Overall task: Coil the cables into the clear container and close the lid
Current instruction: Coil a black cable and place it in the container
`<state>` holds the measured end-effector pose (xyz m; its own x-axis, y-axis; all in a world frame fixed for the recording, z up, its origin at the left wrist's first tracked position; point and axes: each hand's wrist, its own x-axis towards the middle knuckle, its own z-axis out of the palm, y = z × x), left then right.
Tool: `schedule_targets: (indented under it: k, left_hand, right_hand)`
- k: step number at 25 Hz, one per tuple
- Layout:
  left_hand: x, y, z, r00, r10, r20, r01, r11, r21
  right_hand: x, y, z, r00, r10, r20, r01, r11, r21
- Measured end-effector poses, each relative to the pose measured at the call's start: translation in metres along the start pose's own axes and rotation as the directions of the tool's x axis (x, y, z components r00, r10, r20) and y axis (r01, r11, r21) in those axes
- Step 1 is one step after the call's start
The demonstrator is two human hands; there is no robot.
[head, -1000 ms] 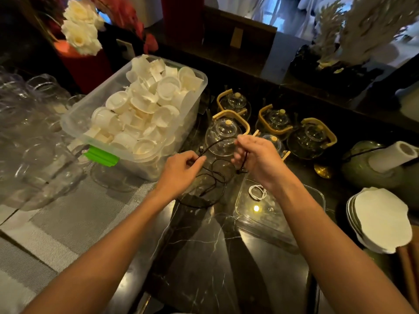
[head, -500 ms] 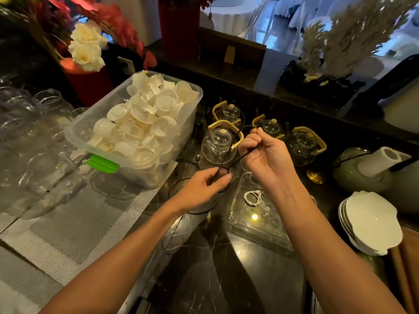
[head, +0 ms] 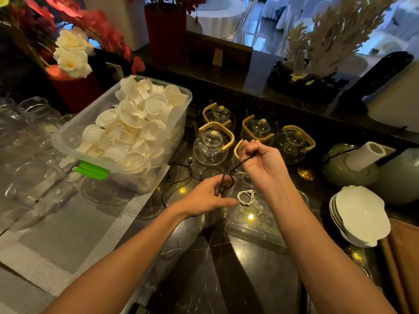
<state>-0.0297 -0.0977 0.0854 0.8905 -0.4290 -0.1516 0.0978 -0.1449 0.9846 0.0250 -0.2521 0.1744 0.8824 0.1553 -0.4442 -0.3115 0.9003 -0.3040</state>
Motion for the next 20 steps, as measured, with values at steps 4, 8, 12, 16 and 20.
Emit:
schedule_targets:
  k: [4,8,12,16,20]
  left_hand:
    - [0.01,-0.001,0.009,0.997,-0.01,0.082,0.011,1.0,-0.01]
    - [0.016,0.011,0.012,0.984,0.002,0.178,0.039,0.972,-0.23]
    - [0.028,0.03,0.02,0.997,-0.035,0.066,0.065,0.842,-0.536]
    - [0.04,0.044,0.023,0.977,-0.209,0.049,0.175,0.641,-0.748]
    - [0.048,0.048,0.03,0.952,-0.295,0.079,0.247,0.593,-0.766]
  right_hand:
    - [0.004,-0.012,-0.007,1.0,0.008,0.0,-0.008,1.0,-0.03]
    - [0.001,-0.031,-0.042,0.992,-0.05,-0.116,-0.026,0.815,-0.579]
    - [-0.022,-0.026,-0.098,0.843,-0.466,0.269,0.288,-0.032,-0.957]
    - [-0.045,-0.023,-0.131,0.623,-0.148,0.768,0.542,-0.626,-0.561]
    - [-0.055,-0.017,-0.132,0.383,-0.032,0.923,0.531,-0.811,-0.248]
